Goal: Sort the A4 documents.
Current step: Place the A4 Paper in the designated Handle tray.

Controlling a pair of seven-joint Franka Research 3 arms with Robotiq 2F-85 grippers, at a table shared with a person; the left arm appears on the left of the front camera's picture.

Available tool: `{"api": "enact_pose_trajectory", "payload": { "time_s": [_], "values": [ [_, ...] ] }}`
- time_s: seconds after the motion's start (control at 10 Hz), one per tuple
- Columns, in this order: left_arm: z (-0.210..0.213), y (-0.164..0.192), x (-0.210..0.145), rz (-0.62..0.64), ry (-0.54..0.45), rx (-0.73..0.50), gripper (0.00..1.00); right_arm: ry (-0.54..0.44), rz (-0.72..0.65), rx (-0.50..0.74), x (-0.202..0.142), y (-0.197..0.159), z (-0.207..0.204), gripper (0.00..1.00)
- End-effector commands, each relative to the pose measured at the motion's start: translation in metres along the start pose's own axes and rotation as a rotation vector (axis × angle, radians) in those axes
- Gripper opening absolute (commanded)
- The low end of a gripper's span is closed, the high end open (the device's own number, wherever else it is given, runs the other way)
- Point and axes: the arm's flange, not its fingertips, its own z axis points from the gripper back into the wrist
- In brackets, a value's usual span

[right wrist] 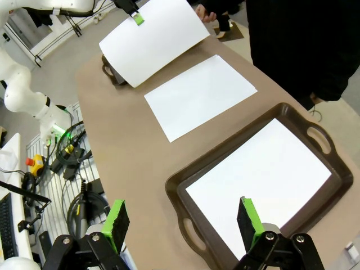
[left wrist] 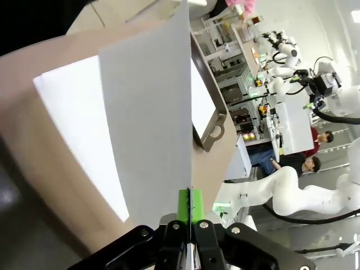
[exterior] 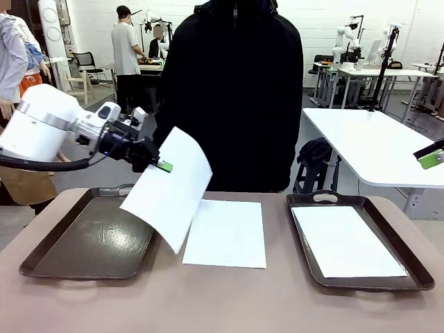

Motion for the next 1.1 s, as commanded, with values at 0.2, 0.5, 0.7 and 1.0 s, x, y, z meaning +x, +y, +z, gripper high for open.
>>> {"api": "enact_pose_trajectory", "payload": {
  "time_s": [0.2, 0.5, 0.7, 1.0],
  "values": [
    [0.050, 0.020, -0.016, 0.124, -0.019, 0.029, 0.01, -0.001, 0.000, -0.002, 0.000, 0.000, 0.000, 1.00],
    [0.069, 0.044, -0.028, 0.207, -0.014, 0.048, 0.01, -0.001, 0.000, -0.002, 0.000, 0.000, 0.000, 1.00],
    [0.072, 0.061, -0.040, 0.256, -0.018, 0.050, 0.01, -0.001, 0.000, -0.002, 0.000, 0.000, 0.000, 1.00],
    [0.086, 0.076, -0.051, 0.323, -0.074, 0.117, 0.01, -0.001, 0.000, -0.002, 0.000, 0.000, 0.000, 1.00]
  ]
}}
